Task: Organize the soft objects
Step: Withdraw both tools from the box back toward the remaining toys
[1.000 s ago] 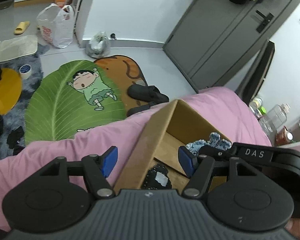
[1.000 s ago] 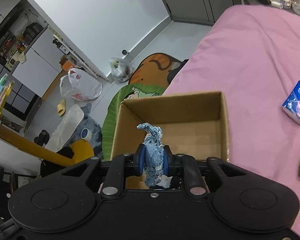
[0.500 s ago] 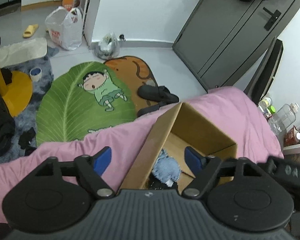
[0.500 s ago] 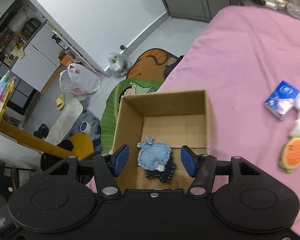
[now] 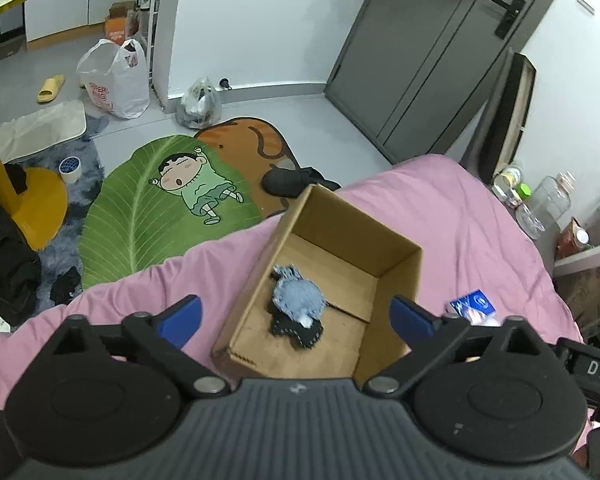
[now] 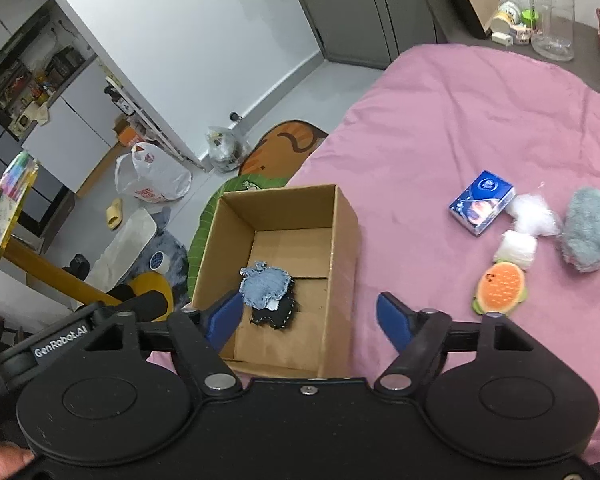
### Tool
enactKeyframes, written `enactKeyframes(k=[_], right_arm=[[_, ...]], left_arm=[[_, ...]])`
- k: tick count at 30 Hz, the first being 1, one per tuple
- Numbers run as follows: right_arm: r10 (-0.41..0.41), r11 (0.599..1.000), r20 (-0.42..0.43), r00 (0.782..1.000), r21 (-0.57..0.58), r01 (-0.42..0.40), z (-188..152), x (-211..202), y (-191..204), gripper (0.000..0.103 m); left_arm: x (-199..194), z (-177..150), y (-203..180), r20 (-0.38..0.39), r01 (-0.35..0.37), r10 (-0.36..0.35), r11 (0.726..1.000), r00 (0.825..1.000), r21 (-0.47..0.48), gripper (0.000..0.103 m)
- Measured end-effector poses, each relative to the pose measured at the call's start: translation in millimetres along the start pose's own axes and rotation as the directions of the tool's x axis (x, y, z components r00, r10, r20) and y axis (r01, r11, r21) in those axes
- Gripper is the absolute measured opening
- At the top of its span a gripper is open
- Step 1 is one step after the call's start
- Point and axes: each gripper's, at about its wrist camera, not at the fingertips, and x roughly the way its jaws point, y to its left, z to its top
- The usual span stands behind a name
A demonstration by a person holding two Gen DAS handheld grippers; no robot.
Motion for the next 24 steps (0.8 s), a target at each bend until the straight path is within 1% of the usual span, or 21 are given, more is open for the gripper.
enactKeyframes(k=[1, 2, 4, 8, 12, 13, 16, 17, 20, 24], right_arm=[[0.005, 1.000, 0.009, 1.000, -0.014, -0.005, -2.2, -5.2, -2.5, 0.085], [0.002, 1.000, 0.018, 1.000, -0.025, -0.002, -4.3, -10.1, -4.7, 0.088], [-0.005, 1.000, 0.032, 0.999, -0.029, 0.006, -7.4, -19.0, -9.0, 0.089], [0.002, 1.000, 0.058, 0.998, -0.024, -0.001, -10.6, -37.0, -21.8, 0.094], [0.000, 0.999, 0.089, 0.996, -0.034, 0.003, -15.9, -57.2, -33.5, 0.097], [0.000, 0.999, 0.096, 0.995, -0.035, 0.004, -17.7, -61.6, -36.0, 0.099], [-0.009, 0.999, 0.121, 0.993, -0.036, 0.014, -21.8, -76.8, -45.6, 0.101], [-0.010, 0.999, 0.127, 0.992, -0.038, 0.015, -24.2, -81.5, -49.0, 0.103], [-0.018, 0.999, 0.139, 0.990, -0.037, 0.023, -29.1, -92.5, -60.5, 0.103], [-0.014, 1.000, 0.142, 0.990, -0.024, 0.018, -37.8, -103.3, -79.5, 0.103]], left_arm=[[-3.3, -2.0, -1.4, 0.000, 0.002, -0.002, 1.000, 1.000, 0.004, 0.103], [-7.2, -4.9, -3.7, 0.000, 0.002, -0.002, 1.000, 1.000, 0.010, 0.103], [-14.5, -8.8, -8.6, 0.001, -0.005, 0.005, 1.000, 1.000, 0.025, 0.103], [-34.1, -15.3, -18.4, 0.031, -0.003, 0.001, 0.999, 1.000, 0.049, 0.103], [-52.6, -20.5, -26.9, 0.075, 0.036, -0.039, 0.998, 0.996, 0.044, 0.103], [-55.6, -22.4, -29.7, 0.081, 0.041, -0.045, 0.998, 0.996, 0.044, 0.103], [-64.7, -27.7, -38.9, 0.091, 0.039, -0.045, 0.997, 0.995, 0.060, 0.103], [-67.5, -29.4, -41.7, 0.096, 0.042, -0.049, 0.997, 0.994, 0.066, 0.103], [-76.5, -36.0, -50.3, 0.135, 0.054, -0.066, 0.994, 0.989, 0.092, 0.103], [-83.5, -47.2, -63.4, 0.123, 0.079, -0.091, 0.992, 0.988, 0.102, 0.103]])
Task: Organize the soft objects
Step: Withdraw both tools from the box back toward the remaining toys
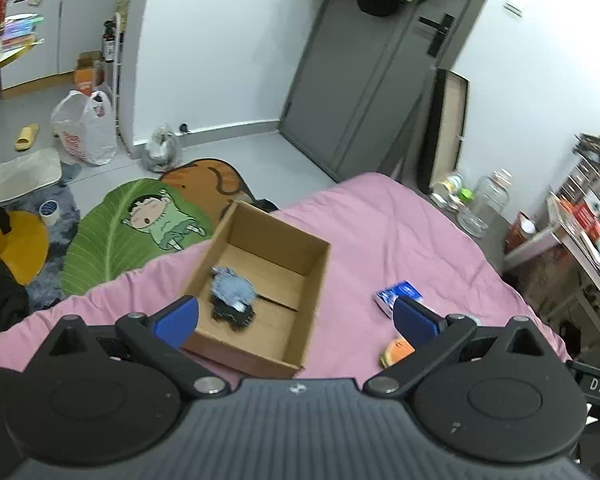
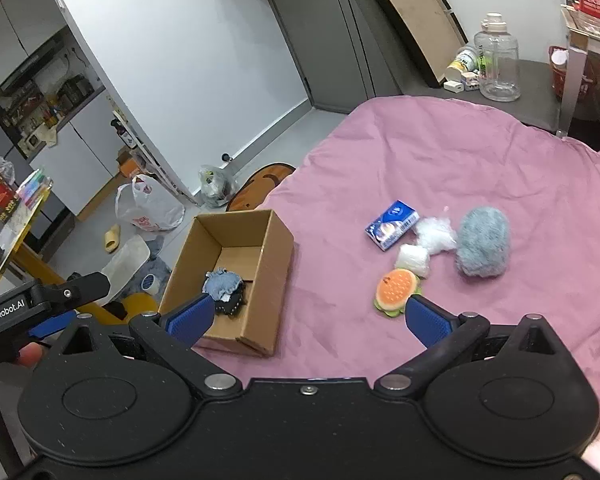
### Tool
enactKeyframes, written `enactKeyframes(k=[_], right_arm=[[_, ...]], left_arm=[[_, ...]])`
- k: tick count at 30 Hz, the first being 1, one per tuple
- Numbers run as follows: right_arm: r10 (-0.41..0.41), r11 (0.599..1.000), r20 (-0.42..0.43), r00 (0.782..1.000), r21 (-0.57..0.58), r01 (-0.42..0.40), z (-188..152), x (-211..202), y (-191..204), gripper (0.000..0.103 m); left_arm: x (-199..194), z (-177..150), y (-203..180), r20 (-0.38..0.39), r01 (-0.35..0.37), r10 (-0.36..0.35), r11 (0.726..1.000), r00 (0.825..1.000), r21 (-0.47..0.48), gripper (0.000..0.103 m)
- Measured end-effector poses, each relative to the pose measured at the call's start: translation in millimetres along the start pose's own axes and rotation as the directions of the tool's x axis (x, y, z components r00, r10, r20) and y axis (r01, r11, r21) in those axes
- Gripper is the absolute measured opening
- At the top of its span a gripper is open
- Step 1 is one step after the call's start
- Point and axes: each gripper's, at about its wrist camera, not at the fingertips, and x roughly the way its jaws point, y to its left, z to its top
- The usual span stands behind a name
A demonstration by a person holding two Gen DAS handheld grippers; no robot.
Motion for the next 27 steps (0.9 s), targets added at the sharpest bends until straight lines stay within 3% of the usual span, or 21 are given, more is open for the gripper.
enactKeyframes(k=[17, 27], right_arm=[[-0.016, 1.000, 0.044, 0.999, 0.002, 0.016, -32.8, -50.1, -41.6, 0.103], [-0.036, 0.999, 0.081, 0.996, 0.032, 0.033, -46.3, -71.4, -69.3, 0.103]], left_arm=[[-29.2, -38.3, -60.7, -0.015, -0.021, 0.023, 0.988, 1.000, 0.150, 0.103], [-34.4, -53.9, -80.8, -0.034, 0.005, 0.000, 0.989, 0.999, 0.149, 0.103]])
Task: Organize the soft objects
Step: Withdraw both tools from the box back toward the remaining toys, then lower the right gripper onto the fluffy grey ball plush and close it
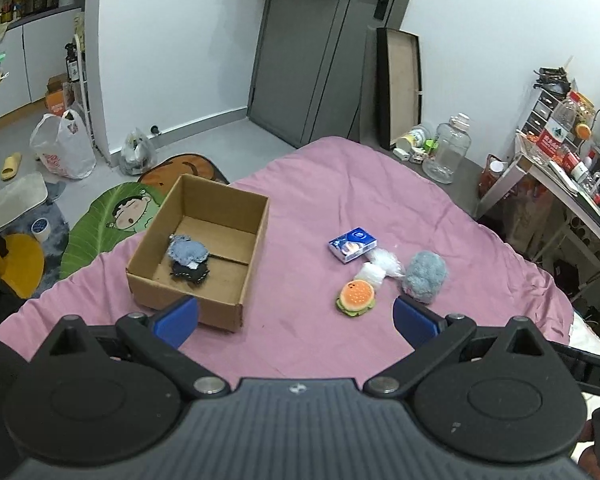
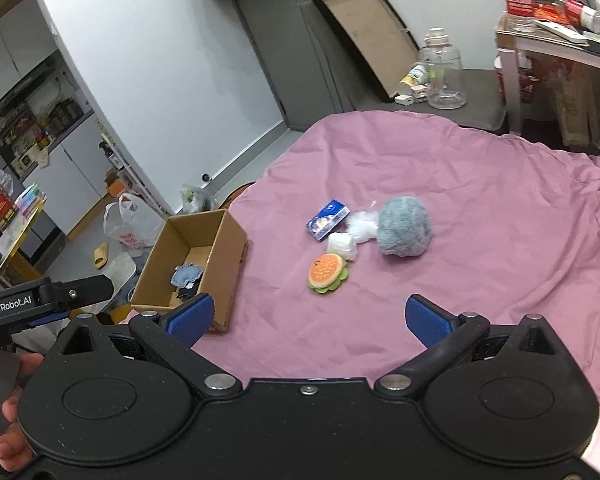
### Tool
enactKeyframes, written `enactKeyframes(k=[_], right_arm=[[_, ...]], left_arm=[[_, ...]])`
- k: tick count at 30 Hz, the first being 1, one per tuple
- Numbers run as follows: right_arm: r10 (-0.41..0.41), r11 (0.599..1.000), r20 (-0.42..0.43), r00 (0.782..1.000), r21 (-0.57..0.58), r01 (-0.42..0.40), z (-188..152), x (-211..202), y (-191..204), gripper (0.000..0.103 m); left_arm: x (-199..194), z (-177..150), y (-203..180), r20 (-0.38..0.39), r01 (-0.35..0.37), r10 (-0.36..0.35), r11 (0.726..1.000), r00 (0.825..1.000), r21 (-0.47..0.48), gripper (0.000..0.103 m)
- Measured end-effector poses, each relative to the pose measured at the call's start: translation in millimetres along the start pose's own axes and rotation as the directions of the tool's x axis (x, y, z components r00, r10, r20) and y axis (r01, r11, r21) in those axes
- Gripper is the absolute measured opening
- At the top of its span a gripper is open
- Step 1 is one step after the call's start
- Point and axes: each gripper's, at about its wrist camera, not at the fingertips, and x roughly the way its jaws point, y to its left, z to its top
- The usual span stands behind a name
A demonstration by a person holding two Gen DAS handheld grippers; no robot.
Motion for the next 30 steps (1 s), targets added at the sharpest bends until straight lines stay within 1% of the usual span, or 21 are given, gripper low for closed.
enactKeyframes(k=[8, 12, 16, 22, 27, 30], right_arm=[[-0.021, 0.999, 0.017, 1.000, 0.037, 0.021, -1.3, -4.6, -25.6, 0.103], [-0.028, 0.997, 0.022, 0.999, 0.078, 0.026, -0.4, 0.5, -39.2, 0.103], [-0.040, 0.995, 0.014, 0.999, 0.090, 0.038, 1.7, 13.9, -49.8, 0.103], [-0.042, 0.990, 0.037, 0.998, 0.135, 0.037, 7.0, 28.4, -66.7, 0.103], [-0.056, 0.975, 0.079, 0.995, 0.219, 0.037, 10.5, 41.3, -86.9, 0.099], [-0.047, 0.964, 0.075, 0.996, 0.266, 0.025, 12.0, 53.3, -100.1, 0.091]], left_arm=[[5.6, -3.7, -21.5, 0.018, 0.035, -0.036, 0.999, 0.999, 0.026, 0.103], [18.3, -5.1, -29.6, 0.012, 0.046, -0.047, 0.998, 0.999, 0.031, 0.102], [34.5, -4.9, -36.4, 0.008, 0.067, -0.067, 0.997, 0.998, 0.027, 0.102], [58.0, -1.8, -51.4, 0.002, 0.105, -0.106, 0.994, 0.994, 0.040, 0.101], [80.7, 3.8, -68.5, -0.011, 0.146, -0.146, 0.988, 0.989, 0.053, 0.100], [95.4, 7.5, -79.6, -0.012, 0.161, -0.161, 0.985, 0.987, 0.065, 0.100]])
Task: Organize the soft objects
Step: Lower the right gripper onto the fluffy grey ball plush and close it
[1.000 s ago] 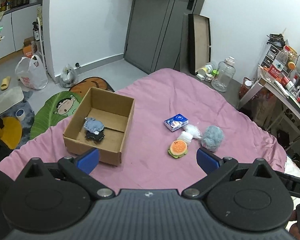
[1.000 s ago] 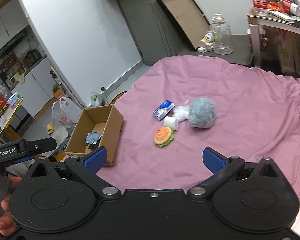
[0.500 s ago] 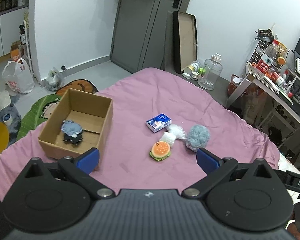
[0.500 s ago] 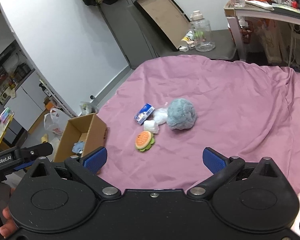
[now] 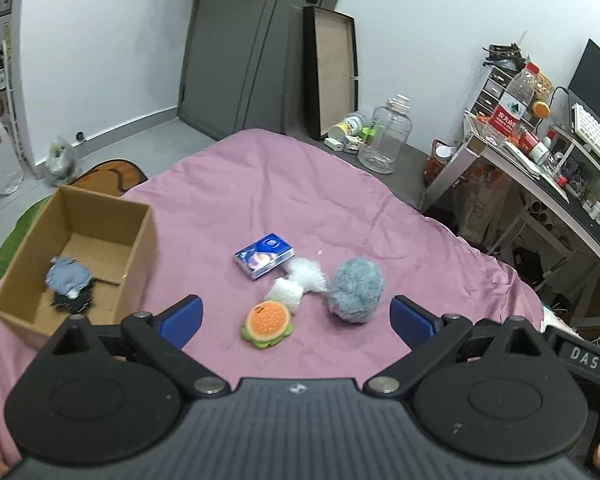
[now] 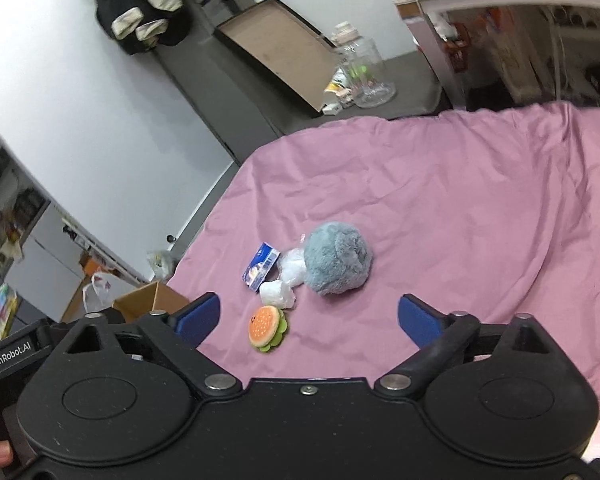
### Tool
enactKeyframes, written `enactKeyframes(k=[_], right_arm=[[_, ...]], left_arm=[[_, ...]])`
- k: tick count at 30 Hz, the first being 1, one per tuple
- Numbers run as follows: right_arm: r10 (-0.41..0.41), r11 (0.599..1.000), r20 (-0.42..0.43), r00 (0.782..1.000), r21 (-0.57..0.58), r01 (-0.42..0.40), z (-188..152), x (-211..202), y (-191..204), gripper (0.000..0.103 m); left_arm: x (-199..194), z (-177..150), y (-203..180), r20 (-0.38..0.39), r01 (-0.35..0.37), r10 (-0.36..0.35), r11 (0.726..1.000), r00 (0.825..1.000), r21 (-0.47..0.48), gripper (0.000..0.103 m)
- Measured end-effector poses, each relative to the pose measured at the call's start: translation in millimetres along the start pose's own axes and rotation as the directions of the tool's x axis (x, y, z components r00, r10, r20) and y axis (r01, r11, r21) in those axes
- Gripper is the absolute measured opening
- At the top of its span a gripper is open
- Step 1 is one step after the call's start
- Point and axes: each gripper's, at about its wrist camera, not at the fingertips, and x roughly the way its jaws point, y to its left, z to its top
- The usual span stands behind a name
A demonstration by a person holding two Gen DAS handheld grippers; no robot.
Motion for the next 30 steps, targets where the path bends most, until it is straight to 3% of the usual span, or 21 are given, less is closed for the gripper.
enactKeyframes(k=[3, 14, 30], right_arm=[[-0.010, 1.000, -0.005, 1.000, 0.025, 0.010, 2.6, 11.4, -8.7, 0.086], [0.023, 0.989, 0.010, 1.000, 0.143, -0.024, 13.6, 48.7, -29.7, 0.058], [0.028, 0.979, -0.043, 0.999, 0.203, -0.018, 26.4, 120.3, -37.0, 0.057]], left_arm=[[17.0, 2.9, -5.4, -0.008, 0.016, -0.016, 1.000, 1.000, -0.010, 0.099], [72.4, 10.0, -6.3, -0.060, 0.057, -0.061, 0.996, 0.996, -0.061, 0.069], [164.2, 20.1, -8.5, -0.151, 0.101, -0.118, 0.988, 0.981, -0.119, 0.056]])
